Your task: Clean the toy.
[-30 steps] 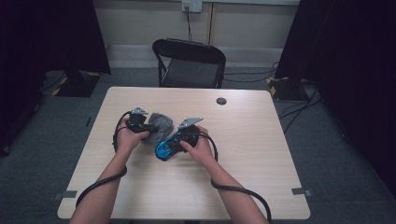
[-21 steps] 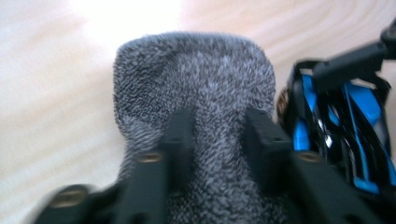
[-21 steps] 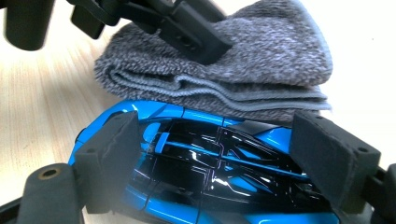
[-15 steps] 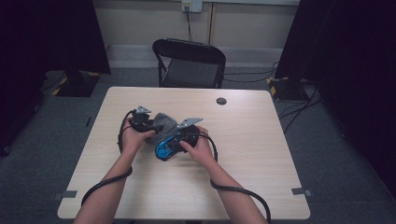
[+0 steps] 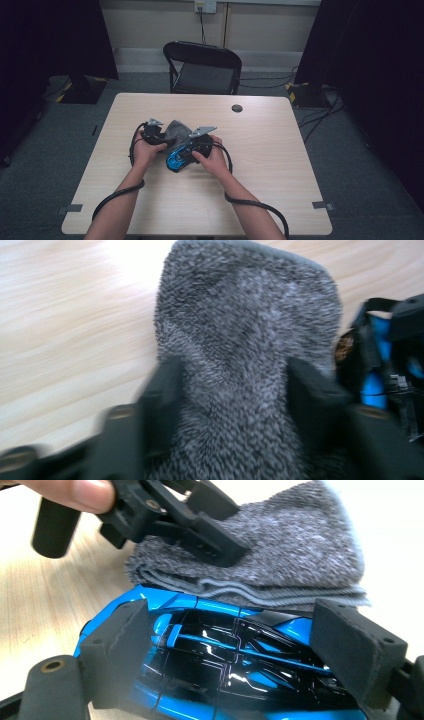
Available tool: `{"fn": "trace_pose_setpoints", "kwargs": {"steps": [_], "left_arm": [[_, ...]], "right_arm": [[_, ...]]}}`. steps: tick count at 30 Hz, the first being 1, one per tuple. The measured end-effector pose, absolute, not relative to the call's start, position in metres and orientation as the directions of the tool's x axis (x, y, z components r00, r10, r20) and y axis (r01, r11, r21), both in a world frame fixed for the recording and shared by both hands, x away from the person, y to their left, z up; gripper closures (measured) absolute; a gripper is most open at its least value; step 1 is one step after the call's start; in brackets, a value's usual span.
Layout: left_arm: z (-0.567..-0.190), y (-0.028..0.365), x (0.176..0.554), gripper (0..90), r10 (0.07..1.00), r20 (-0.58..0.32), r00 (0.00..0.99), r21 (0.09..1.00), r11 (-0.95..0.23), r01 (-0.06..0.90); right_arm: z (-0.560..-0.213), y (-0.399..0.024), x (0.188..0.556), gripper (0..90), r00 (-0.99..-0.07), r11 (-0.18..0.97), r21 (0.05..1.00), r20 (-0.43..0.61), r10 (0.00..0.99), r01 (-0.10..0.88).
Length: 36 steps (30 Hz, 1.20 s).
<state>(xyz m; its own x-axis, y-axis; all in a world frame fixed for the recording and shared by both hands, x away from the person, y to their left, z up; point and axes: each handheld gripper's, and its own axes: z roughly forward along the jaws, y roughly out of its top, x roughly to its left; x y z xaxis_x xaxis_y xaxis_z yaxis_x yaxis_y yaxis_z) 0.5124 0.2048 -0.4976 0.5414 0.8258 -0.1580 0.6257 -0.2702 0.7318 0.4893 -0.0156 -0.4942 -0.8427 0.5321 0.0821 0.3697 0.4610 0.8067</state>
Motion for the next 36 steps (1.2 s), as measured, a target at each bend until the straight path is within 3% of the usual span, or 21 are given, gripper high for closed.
{"fn": "trace_pose_setpoints", "kwargs": {"steps": [4,8,12,16,36], "left_arm": [[-0.498,0.193,0.521,50.7,0.773,-0.138,0.619,0.745,-0.332,0.579],[-0.501,0.185,0.522,48.0,0.774,-0.133,0.619,0.752,-0.328,0.572],[-0.501,0.184,0.521,63.3,0.758,-0.136,0.638,0.751,-0.341,0.565],[-0.496,0.184,0.521,69.4,0.738,-0.133,0.662,0.734,-0.376,0.566],[-0.490,0.206,0.504,71.3,0.696,-0.104,0.710,0.713,-0.445,0.542]], "right_arm": [[-0.495,-0.015,0.489,16.5,-0.843,0.459,0.810,0.079,0.532,0.366],[-0.495,-0.015,0.489,16.6,-0.843,0.457,0.811,0.080,0.532,0.365],[-0.495,-0.015,0.489,16.6,-0.843,0.456,0.812,0.079,0.532,0.364],[-0.495,-0.016,0.489,16.5,-0.843,0.454,0.813,0.079,0.532,0.364],[-0.494,-0.015,0.489,16.6,-0.841,0.460,0.808,0.080,0.535,0.369]]}}
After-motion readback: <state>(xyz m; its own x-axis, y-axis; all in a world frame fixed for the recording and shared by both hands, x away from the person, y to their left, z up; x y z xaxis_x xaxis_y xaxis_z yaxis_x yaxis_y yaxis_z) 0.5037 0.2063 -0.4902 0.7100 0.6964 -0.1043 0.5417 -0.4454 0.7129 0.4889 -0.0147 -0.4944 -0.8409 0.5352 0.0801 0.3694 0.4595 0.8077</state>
